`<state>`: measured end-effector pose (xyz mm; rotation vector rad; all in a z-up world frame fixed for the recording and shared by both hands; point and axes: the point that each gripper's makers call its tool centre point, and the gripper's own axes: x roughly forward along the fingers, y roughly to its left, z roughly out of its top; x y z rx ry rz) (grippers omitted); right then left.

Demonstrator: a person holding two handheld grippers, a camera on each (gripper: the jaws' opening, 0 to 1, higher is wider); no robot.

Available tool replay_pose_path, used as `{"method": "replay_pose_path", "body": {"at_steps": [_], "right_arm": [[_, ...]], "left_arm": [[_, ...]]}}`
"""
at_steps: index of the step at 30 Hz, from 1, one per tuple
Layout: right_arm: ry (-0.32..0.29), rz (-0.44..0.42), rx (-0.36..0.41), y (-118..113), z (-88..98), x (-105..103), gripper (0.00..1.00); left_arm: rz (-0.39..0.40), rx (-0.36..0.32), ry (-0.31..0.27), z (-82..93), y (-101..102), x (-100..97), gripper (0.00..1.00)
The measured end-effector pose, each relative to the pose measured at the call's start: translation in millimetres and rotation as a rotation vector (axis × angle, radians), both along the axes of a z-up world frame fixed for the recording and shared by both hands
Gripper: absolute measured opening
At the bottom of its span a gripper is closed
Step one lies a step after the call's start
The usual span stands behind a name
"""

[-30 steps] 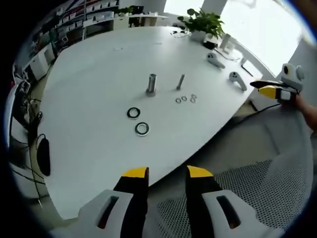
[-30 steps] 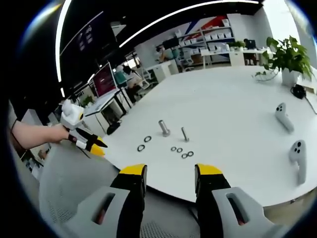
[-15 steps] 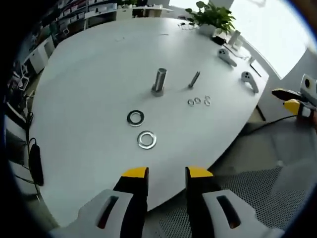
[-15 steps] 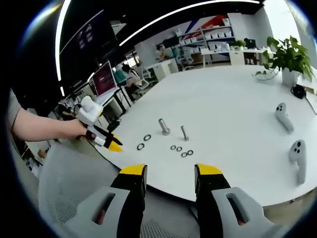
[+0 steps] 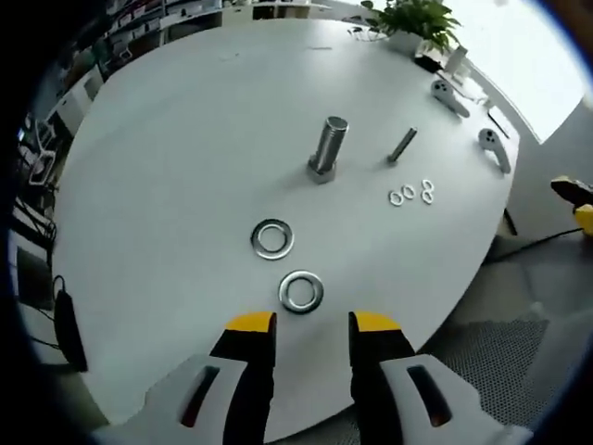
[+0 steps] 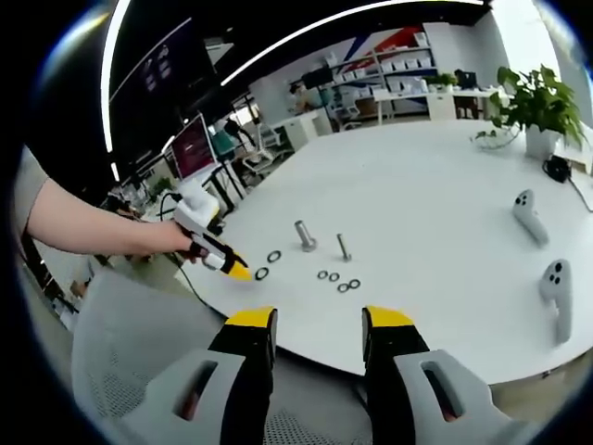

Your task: Place the washer onto the threaded stud by aligning its center hole with the stud, sliding it down to the base, and recovering from edge contact or off-axis alignment until the washer reaches the visible bottom stop.

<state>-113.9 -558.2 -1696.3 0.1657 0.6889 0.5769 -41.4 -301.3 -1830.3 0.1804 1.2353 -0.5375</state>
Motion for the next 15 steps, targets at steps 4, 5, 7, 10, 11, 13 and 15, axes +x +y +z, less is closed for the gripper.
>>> {"method": "replay_pose_path", "body": {"at_steps": [4,5,7,10,11,13,15], "right_arm": [[0.001,0.000,0.002,0,0.0,0,0.39],[0.001,0.001,0.002,0,-0.1,0,0.39],[-0.001,0.003,0.001,1,-0.1,-1,0.39],[-0.001,0.001,0.003,1,0.2,0,0.39],[-0.002,0.001,0.003,0,0.2,0,0.39],[-0.002,0.000,0.005,0,0.5,0,0.39],[-0.004,-0.002,0.007,0,0.8,0,0.39]], "left_arm": [[0.027,0.005,0.014,-5.0,3,5.0,0.29],[0.032,0.000,0.014,-5.2,2,6.0,0.29],[0.037,0.000,0.022,-8.8,0,7.2,0.30],[0.006,0.024,0.038,-13.3,-3,4.3,0.30],[0.001,0.029,0.038,-14.2,-3,4.3,0.30],[-0.012,0.037,0.036,-16.1,-6,3.9,0.30],[-0.018,0.046,0.028,-16.0,-6,4.7,0.29]]}}
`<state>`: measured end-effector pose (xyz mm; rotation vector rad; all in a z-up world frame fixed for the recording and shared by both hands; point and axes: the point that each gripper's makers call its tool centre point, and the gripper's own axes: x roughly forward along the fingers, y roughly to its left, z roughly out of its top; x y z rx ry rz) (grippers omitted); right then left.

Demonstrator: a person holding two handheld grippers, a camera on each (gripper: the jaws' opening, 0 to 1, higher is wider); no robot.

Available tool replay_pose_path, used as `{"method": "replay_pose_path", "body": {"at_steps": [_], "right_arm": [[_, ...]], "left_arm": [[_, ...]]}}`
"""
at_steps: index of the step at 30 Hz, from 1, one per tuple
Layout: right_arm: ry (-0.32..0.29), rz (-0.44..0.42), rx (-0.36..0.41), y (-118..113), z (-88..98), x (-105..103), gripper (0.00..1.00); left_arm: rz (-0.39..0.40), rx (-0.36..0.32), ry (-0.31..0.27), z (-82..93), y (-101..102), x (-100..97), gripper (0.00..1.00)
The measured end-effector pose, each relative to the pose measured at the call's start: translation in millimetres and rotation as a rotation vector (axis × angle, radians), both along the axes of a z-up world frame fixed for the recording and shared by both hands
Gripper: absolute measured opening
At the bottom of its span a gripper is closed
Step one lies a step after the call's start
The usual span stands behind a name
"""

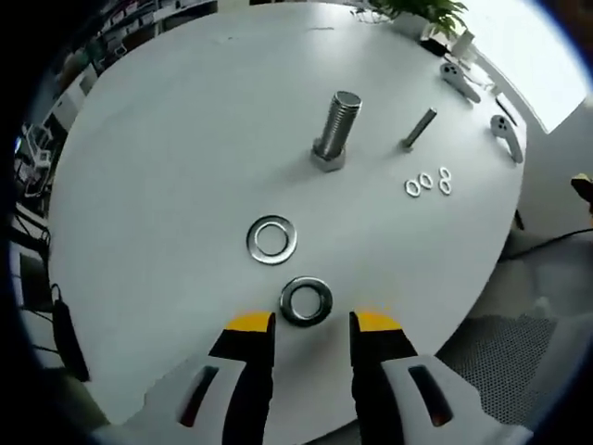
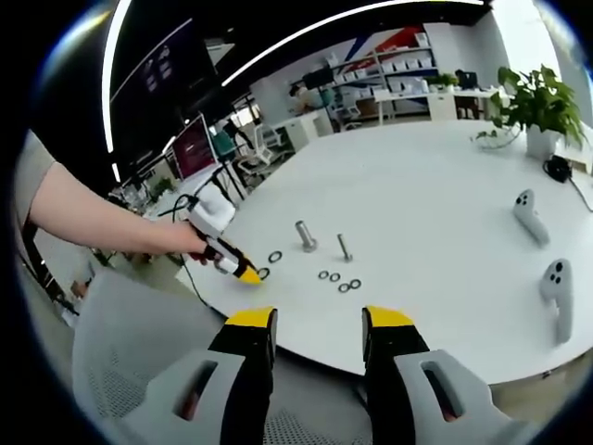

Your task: Place the washer onto the threaded stud by aligning its center hole with the stud, sliding it down to the base, and recovering from edge contact or off-axis alignment until the washer reaches the visible bottom stop.

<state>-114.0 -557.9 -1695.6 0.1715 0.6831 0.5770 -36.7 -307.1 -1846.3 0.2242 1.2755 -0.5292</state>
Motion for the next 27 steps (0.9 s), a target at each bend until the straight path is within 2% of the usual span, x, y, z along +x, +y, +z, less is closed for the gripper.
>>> {"method": "replay_pose_path", "body": {"at_steps": [7,10,11,14,16,18,20,24,27], "right_arm": [[-0.001,0.000,0.001,0.3,0.2,0.3,0.38],[0.000,-0.002,0.003,0.1,0.3,0.6,0.38],[-0.001,-0.002,0.002,0.1,0.4,0.6,0.38],[0.001,-0.001,0.002,0.4,0.2,0.5,0.38],[0.002,0.001,0.001,0.6,-0.1,0.5,0.38],[0.002,0.001,0.000,0.5,-0.1,0.5,0.37],[0.003,0.000,0.001,0.5,0.0,0.6,0.37],[0.002,0.001,0.001,0.3,0.1,0.5,0.37],[0.003,0.002,0.001,0.3,-0.2,0.3,0.37]], "left_arm": [[-0.038,0.033,-0.020,-1.4,2.1,3.3,0.24],[0.031,-0.012,-0.009,-0.6,0.0,7.4,0.24],[0.020,-0.002,-0.012,-1.0,0.8,7.8,0.24],[-0.113,0.078,-0.032,-2.5,2.3,8.2,0.22],[-0.251,0.173,-0.029,-4.6,1.0,6.1,0.23],[-0.245,0.170,-0.019,-4.2,-4.0,6.1,0.23],[-0.206,0.151,0.007,-4.8,-1.7,8.3,0.23],[-0.263,0.174,0.020,-6.1,-3.3,7.4,0.24],[-0.254,0.182,0.033,-6.2,-2.9,8.5,0.24]]}}
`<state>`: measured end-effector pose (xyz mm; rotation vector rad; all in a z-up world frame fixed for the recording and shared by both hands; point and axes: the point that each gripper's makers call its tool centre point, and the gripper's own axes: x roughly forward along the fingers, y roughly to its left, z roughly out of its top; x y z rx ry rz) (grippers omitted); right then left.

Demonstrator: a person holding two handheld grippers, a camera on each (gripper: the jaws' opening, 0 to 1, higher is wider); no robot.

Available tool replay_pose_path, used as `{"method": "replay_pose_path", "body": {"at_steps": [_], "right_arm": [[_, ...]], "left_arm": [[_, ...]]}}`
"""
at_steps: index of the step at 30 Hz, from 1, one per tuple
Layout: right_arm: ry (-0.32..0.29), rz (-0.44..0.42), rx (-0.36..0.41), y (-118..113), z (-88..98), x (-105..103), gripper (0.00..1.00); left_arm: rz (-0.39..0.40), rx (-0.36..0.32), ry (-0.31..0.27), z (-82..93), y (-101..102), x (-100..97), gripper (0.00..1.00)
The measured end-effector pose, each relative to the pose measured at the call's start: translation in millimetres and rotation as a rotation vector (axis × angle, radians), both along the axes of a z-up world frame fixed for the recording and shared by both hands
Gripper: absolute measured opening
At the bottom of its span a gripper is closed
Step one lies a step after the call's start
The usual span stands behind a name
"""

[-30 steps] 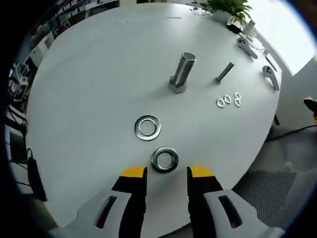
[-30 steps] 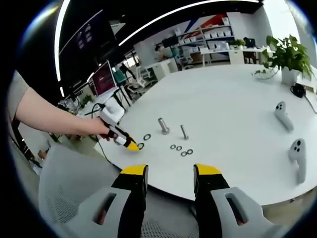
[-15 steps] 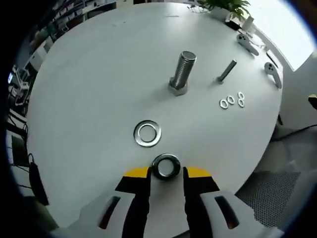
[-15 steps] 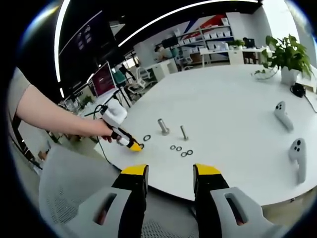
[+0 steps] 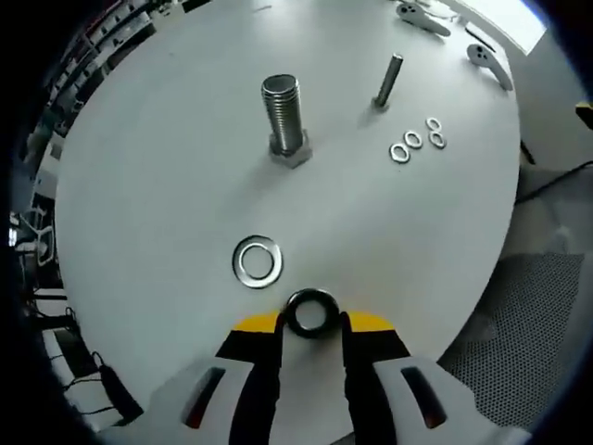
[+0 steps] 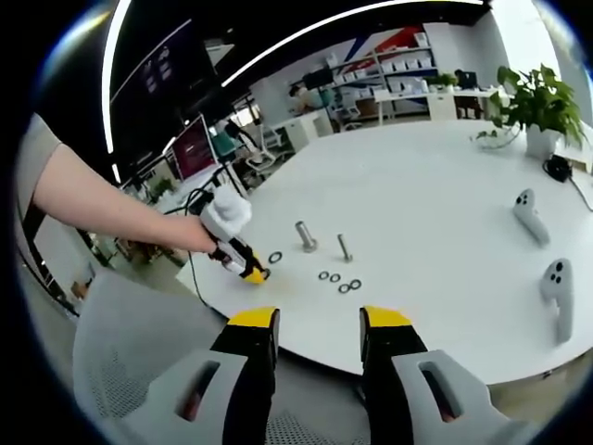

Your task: Place the washer onto the threaded stud by aligning its center hole with the stud, sliding it down to the base, and recovering from edge contact or off-axis alignment until the washer reaches the visible bottom stop.

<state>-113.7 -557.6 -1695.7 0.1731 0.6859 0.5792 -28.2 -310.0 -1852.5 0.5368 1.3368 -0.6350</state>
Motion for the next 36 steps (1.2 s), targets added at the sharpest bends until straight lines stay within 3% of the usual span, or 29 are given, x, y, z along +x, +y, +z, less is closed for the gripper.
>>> {"method": "replay_pose_path", "body": {"at_steps": [7,21,36], "right_arm": [[0.000,0.005,-0.001,0.4,0.1,-0.6,0.36],[0.003,0.003,-0.007,-0.5,-1.3,-1.0,0.36],[0.002,0.009,-0.007,0.4,-1.0,-1.6,0.36]], "left_arm": [[0.021,0.004,0.009,0.0,0.2,-0.9,0.24],[-0.017,0.018,0.009,2.6,-0.5,-2.0,0.20],[0.008,0.020,0.025,3.2,0.0,-2.3,0.23]]}}
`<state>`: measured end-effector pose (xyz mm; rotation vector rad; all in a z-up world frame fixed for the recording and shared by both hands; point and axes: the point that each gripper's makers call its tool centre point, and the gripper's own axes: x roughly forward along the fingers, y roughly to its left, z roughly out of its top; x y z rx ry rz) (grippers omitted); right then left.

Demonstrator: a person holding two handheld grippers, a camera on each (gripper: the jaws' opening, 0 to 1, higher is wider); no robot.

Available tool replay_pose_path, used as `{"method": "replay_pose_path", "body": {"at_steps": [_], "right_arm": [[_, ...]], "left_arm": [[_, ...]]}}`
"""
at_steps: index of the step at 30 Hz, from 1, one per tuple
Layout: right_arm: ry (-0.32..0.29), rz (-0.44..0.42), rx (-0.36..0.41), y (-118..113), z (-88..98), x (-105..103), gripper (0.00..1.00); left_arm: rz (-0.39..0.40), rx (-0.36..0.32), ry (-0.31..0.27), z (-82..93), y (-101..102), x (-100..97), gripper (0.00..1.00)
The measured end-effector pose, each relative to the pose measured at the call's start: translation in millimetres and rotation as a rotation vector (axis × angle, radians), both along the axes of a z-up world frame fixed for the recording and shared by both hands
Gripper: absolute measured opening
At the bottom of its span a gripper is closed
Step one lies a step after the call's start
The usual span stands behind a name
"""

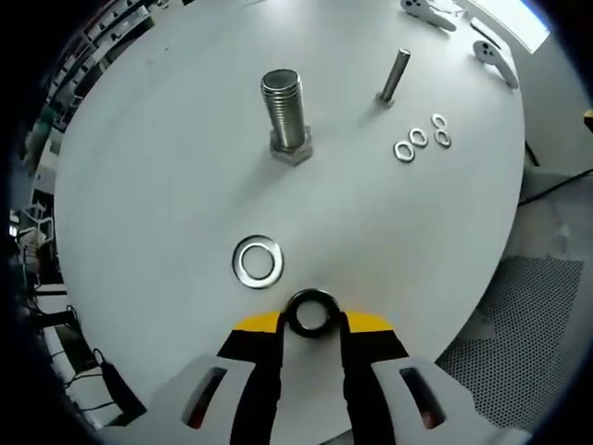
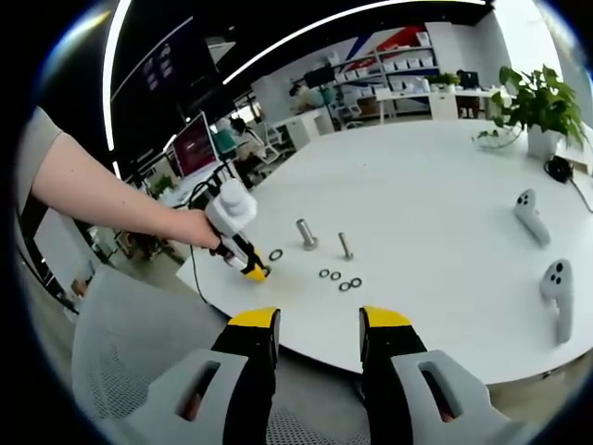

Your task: Place the washer onto the threaded stud by aligning its center hole with the stud, sliding it down to the base, and recovering from edge contact or off-axis alignment until the washer reaches the visible bottom stop.

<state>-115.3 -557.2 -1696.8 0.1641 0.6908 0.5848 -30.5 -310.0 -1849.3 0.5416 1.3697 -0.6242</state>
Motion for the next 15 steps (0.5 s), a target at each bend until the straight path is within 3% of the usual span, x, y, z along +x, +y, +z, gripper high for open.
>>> {"method": "replay_pose_path", "body": {"at_steps": [2,10,15], "right_arm": [[0.000,0.001,-0.001,0.1,0.1,0.0,0.36],[-0.001,0.004,-0.001,0.4,0.1,-0.2,0.36],[-0.001,0.004,-0.001,0.5,0.0,0.0,0.36]], "left_arm": [[0.054,-0.013,0.013,-0.7,-1.8,0.7,0.26],[0.043,0.020,0.024,-2.6,-2.8,0.0,0.27],[0.089,0.001,0.000,-2.5,-0.4,2.6,0.22]]}}
